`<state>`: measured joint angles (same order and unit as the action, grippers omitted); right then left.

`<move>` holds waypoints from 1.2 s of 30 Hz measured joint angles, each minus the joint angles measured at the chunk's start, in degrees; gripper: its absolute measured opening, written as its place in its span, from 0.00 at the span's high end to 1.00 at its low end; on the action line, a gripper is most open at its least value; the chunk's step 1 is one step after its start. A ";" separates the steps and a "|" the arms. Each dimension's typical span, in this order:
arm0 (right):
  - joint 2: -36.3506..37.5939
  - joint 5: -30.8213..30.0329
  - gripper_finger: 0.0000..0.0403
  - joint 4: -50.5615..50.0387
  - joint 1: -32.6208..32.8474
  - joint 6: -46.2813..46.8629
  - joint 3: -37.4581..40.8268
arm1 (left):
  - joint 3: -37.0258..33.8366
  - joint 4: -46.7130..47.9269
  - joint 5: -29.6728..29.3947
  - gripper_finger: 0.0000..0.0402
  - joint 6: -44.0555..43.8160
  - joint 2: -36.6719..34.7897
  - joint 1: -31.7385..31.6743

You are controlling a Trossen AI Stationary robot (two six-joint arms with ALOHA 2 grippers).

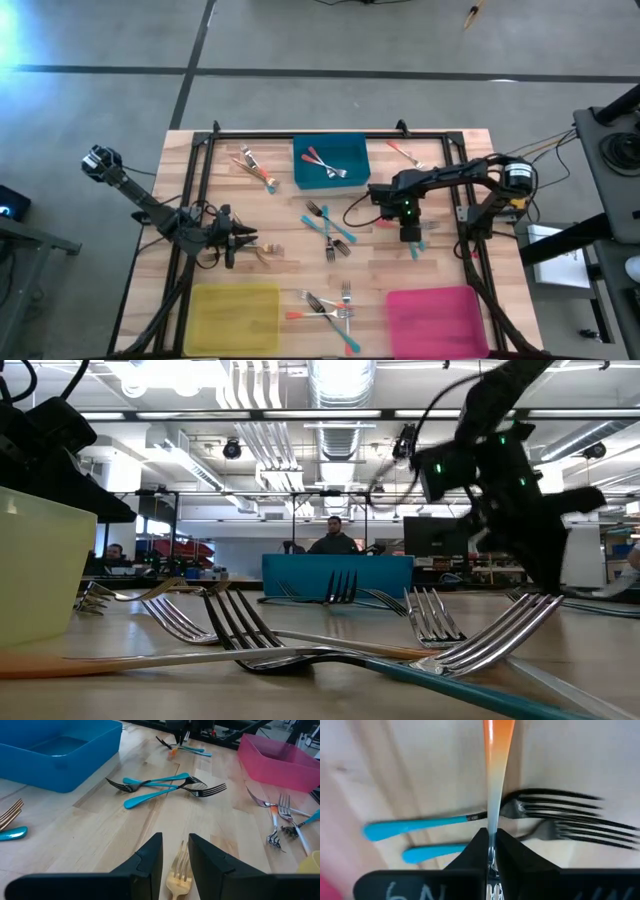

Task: Sort silverware by color (type)
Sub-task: Put the orange fork into the blue bin

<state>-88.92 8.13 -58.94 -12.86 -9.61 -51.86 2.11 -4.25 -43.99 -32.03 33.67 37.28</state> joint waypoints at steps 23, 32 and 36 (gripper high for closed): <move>-2.29 -17.53 0.97 51.77 -4.75 2.25 -18.37 | 0.00 -0.04 0.00 0.81 0.00 0.00 0.02; -16.48 -17.74 0.96 33.35 -8.45 4.75 -31.63 | 0.00 -0.03 0.00 0.81 0.01 0.00 0.02; -20.51 -17.81 0.88 26.90 -8.88 1.08 -37.53 | 0.00 -0.02 0.00 0.81 0.00 0.00 0.02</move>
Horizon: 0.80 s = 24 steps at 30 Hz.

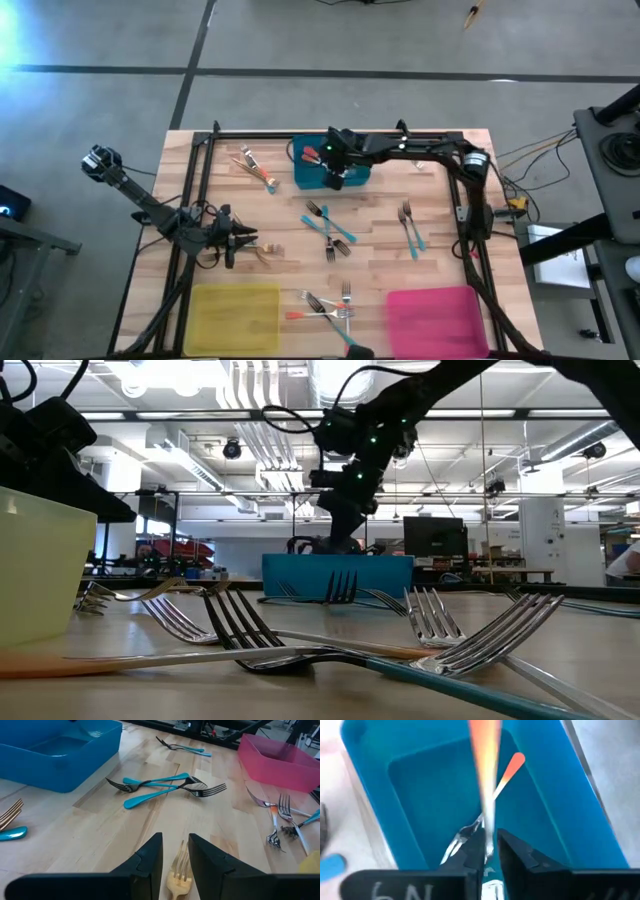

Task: Sort silverware by color (type)
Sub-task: Put the orange fork into the blue bin, then put the blue fork into the pink bin

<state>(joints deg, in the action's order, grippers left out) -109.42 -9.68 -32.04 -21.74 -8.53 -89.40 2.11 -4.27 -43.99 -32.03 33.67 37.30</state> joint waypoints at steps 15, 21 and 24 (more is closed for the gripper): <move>0.33 4.90 0.71 -53.00 1.46 24.44 -18.42 | 0.00 0.00 0.00 0.81 0.00 0.04 -0.01; 5.08 5.27 0.75 -53.52 6.33 27.56 -8.66 | 0.00 0.00 0.00 0.81 0.02 0.00 0.00; 7.50 5.58 0.76 -53.23 9.00 29.86 -2.26 | 0.02 0.00 0.00 0.81 0.00 0.00 0.00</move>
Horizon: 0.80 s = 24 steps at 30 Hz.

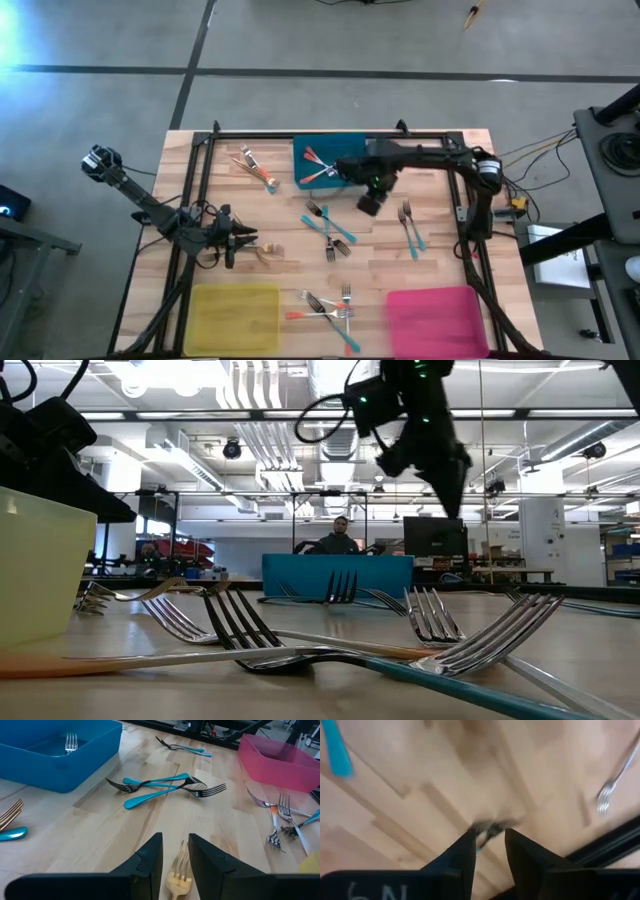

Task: Sort silverware by color (type)
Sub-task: Put the blue fork into the pink bin

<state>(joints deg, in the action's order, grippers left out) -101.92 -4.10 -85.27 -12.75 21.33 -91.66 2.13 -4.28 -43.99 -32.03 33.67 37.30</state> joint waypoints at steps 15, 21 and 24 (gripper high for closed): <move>18.34 9.57 0.76 18.42 2.73 18.52 33.18 | -0.02 0.00 0.00 0.81 0.00 0.00 -0.02; 22.81 9.54 0.74 21.78 2.74 24.58 41.94 | -0.02 0.00 0.00 0.81 0.00 0.00 0.00; 23.77 9.98 0.71 26.99 2.73 25.37 45.19 | -0.02 0.00 0.00 0.81 0.00 0.00 0.00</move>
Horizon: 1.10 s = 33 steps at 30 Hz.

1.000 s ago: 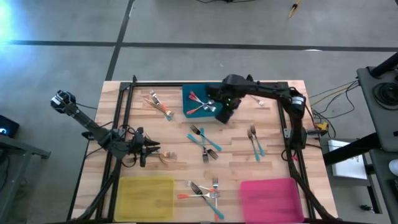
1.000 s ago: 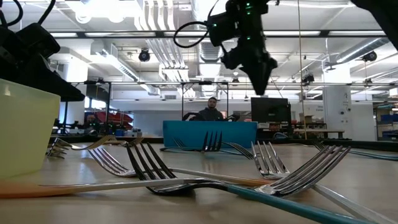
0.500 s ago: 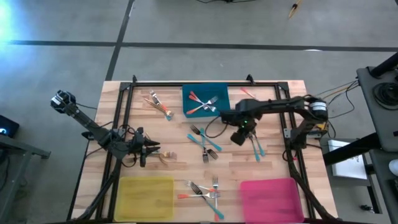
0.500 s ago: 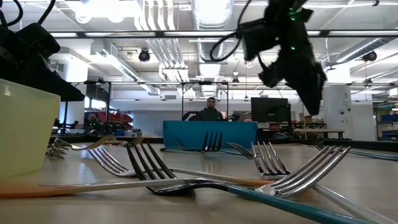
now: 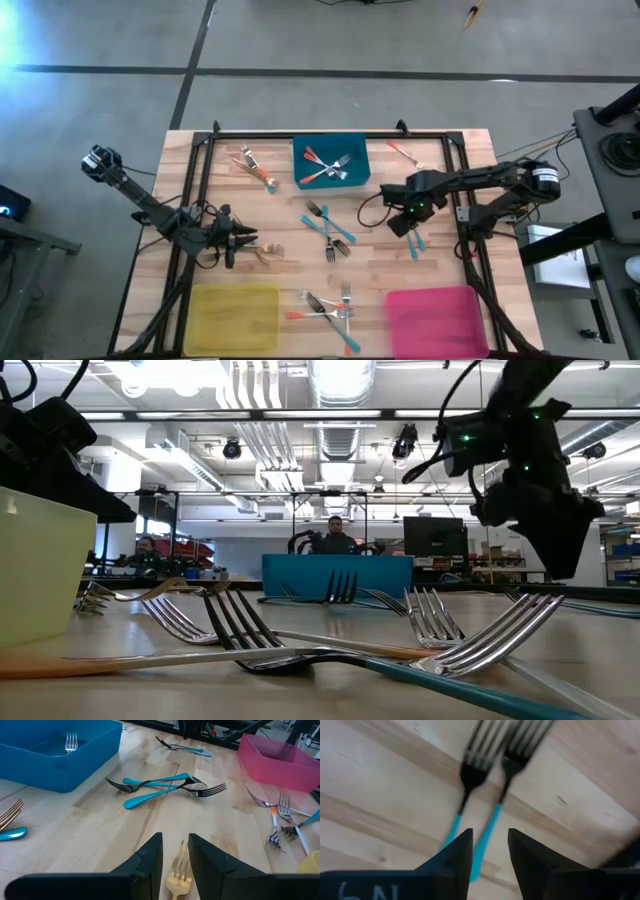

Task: Sort silverware by color (type)
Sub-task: Put the blue fork into the pink bin

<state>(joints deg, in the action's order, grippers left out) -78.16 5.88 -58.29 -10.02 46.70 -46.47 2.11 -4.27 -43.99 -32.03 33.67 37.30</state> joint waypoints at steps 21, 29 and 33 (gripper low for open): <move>-8.71 -5.78 0.67 6.23 -0.13 -1.31 2.46 | 0.00 0.00 0.00 0.81 0.02 0.00 0.00; -12.88 -5.44 0.68 7.59 -0.35 -10.08 2.75 | 0.00 0.00 0.00 0.81 0.00 0.04 -0.02; -13.19 -4.59 0.73 7.98 -1.10 -11.41 2.91 | 0.02 0.00 0.00 0.81 0.02 0.04 -0.01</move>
<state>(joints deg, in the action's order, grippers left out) -91.35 1.28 -50.31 -11.12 35.28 -43.56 2.13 -4.27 -43.99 -32.01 33.71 37.29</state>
